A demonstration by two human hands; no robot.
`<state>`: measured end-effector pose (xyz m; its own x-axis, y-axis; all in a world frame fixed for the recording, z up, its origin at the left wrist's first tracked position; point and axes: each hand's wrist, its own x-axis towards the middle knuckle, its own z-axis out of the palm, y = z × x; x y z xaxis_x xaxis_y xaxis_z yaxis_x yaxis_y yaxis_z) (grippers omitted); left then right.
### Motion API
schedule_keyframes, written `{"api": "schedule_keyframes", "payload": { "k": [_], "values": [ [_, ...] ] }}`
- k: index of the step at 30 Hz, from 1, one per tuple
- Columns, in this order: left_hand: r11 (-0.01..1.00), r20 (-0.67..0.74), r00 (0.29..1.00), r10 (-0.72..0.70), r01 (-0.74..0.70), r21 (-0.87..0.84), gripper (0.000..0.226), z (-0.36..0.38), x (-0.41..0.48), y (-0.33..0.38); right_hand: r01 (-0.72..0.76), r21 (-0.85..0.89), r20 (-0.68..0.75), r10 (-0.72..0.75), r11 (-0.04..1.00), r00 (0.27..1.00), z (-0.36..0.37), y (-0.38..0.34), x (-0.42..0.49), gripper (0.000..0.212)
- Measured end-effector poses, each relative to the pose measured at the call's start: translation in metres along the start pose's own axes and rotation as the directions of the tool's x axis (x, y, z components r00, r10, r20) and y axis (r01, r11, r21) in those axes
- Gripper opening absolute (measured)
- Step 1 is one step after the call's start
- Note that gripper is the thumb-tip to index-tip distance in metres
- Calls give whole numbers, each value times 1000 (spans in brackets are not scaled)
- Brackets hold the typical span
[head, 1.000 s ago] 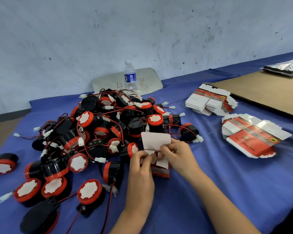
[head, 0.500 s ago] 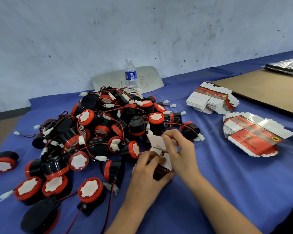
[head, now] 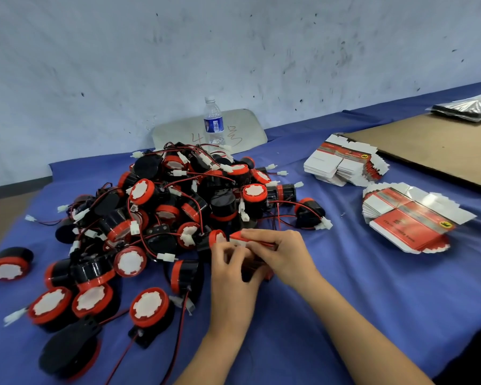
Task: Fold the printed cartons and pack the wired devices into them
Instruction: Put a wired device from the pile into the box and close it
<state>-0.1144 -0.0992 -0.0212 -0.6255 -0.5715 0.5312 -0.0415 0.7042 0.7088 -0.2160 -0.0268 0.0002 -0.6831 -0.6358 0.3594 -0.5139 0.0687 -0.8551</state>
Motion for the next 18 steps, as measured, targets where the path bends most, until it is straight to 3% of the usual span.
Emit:
{"api": "schedule_keyframes", "payload": {
  "k": [4, 9, 13, 18],
  "values": [
    [997, -80, 994, -71, 67, -46, 65, -4, -2, -5, 53, -52, 64, -50, 997, 997, 2, 3, 0, 23],
    [982, 21, 985, -171, 172, -80, 89, -6, -3, -12, 121, -166, 125, -101, 979, 987, 2, 5, -1, 21],
    [979, 42, 982, -184, 187, -83, 88, -7, -3, -12, 177, -362, 286, -72, 915, 956, 1, 4, -1, 31],
    [991, 86, 989, -123, 127, -44, 71, -8, -4, -12, 255, -457, 373, -77, 852, 925, -3, 10, -10, 46]
  ]
}}
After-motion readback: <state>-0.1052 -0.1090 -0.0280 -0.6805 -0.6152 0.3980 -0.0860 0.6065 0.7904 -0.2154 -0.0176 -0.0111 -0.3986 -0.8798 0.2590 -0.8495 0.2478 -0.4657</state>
